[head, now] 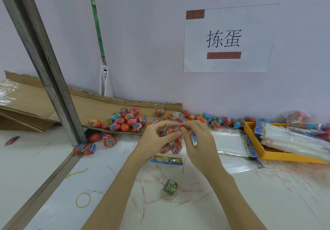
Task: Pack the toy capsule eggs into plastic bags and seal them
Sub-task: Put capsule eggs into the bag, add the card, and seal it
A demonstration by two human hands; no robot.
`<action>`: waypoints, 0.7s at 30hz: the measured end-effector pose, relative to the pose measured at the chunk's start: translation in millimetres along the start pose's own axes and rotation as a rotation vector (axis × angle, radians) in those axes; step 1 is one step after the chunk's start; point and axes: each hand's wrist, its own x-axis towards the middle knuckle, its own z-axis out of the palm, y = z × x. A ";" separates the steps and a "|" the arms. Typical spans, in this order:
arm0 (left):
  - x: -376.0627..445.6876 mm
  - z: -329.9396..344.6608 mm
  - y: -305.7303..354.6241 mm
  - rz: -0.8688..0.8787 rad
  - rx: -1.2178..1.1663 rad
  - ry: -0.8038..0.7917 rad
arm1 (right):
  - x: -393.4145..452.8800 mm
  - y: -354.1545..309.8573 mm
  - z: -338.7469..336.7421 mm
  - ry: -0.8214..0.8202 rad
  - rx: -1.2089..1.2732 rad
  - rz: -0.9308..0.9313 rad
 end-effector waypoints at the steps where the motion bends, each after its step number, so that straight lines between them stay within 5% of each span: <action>1: -0.3 -0.3 1.1 -0.010 -0.021 0.001 | 1.0 1.3 0.0 0.006 0.004 0.000; 7: -1.2 -0.7 1.4 -0.092 -0.121 -0.009 | 1.1 1.8 -2.1 -0.016 -0.014 -0.009; 12: 1.7 -1.1 0.3 -0.197 -0.265 0.064 | 3.1 -2.8 -2.2 -0.008 0.188 0.171; 17: 1.8 8.8 2.6 -0.219 -0.367 0.112 | 5.4 -2.1 -4.5 -0.017 0.586 0.560; 21: 2.0 16.8 2.5 -0.264 -0.389 0.136 | 3.2 1.6 -3.0 0.016 0.517 0.539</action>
